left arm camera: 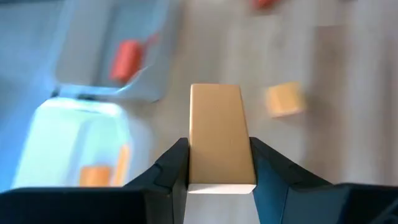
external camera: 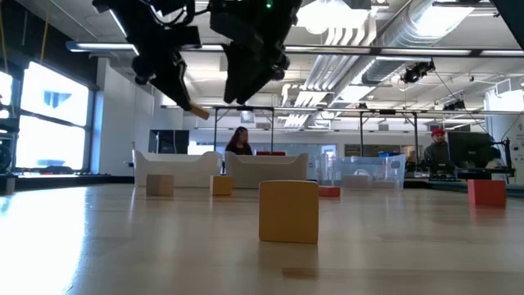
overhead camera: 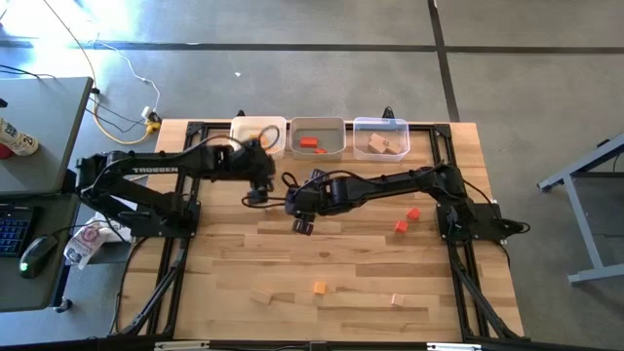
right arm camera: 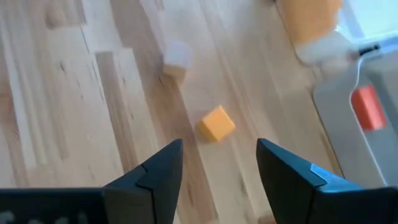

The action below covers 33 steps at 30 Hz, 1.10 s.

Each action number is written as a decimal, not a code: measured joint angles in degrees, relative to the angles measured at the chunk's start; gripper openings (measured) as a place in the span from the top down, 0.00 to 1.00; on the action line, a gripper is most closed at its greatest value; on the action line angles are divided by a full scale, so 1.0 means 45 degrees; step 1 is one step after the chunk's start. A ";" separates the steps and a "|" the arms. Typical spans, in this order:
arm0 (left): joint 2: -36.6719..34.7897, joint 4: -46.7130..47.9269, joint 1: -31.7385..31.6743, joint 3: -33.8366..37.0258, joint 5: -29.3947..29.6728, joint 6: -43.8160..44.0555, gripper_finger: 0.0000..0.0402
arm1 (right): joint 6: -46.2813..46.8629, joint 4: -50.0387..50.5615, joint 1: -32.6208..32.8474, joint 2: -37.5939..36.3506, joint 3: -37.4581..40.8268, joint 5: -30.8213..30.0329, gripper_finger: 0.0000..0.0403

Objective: Sort & place blocks by color
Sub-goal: Put the yellow block into the white bin

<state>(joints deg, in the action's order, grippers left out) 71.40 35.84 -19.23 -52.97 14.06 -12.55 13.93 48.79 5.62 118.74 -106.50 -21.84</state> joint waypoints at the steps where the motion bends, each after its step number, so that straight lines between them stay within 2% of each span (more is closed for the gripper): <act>1: 0.0014 0.0005 -0.0327 0.0000 0.0139 0.0080 0.73 | 0.0186 0.0232 -0.0009 0.0000 0.0005 0.0018 0.53; 12: 0.0675 -0.0766 -0.4330 0.0000 0.0434 0.0678 0.73 | 0.0884 0.2059 -0.0168 0.0000 0.0005 0.0059 0.53; 17: 0.1422 -0.1467 -0.5816 0.0000 -0.0236 0.1121 0.72 | 0.0943 0.2501 -0.0258 0.0000 0.0005 0.0036 0.53; 23: 0.2479 -0.2090 -0.6735 0.0000 -0.1042 0.1463 0.72 | 0.1295 0.3408 -0.0336 0.0000 0.0005 -0.0253 0.53; 33: 0.3555 -0.2616 -0.7256 0.0000 -0.1019 0.1541 0.71 | 0.2681 0.5615 -0.0818 0.0015 0.0173 -0.0598 0.53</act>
<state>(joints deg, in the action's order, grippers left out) 87.40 24.06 -51.88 -52.97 9.47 -5.61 26.00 74.05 1.94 118.80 -105.72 -24.53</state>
